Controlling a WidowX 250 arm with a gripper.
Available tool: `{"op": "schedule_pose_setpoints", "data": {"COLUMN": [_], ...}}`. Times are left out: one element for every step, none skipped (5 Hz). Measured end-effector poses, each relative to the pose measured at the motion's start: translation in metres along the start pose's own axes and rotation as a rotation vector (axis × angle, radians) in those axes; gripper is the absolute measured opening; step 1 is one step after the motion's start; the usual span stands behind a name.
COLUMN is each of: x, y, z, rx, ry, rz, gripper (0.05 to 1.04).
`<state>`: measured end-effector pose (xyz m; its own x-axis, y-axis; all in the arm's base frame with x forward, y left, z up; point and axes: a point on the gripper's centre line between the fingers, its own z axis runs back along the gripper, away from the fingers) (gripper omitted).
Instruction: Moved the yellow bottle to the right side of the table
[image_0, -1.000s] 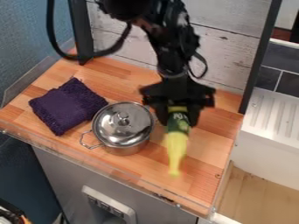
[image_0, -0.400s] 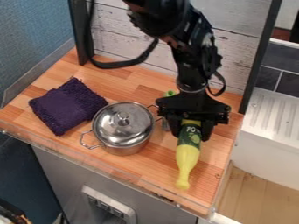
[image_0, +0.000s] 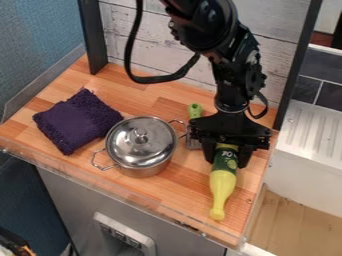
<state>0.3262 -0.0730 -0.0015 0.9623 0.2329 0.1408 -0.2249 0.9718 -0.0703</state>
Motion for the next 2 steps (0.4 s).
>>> {"op": "schedule_pose_setpoints", "data": {"x": [-0.0005, -0.0019], "y": [0.0014, 0.0006], "z": [0.0005, 0.0005], "rx": [0.021, 0.024], "ry": [0.001, 0.006], "rz": [0.007, 0.013], "gripper": [0.974, 1.007]}}
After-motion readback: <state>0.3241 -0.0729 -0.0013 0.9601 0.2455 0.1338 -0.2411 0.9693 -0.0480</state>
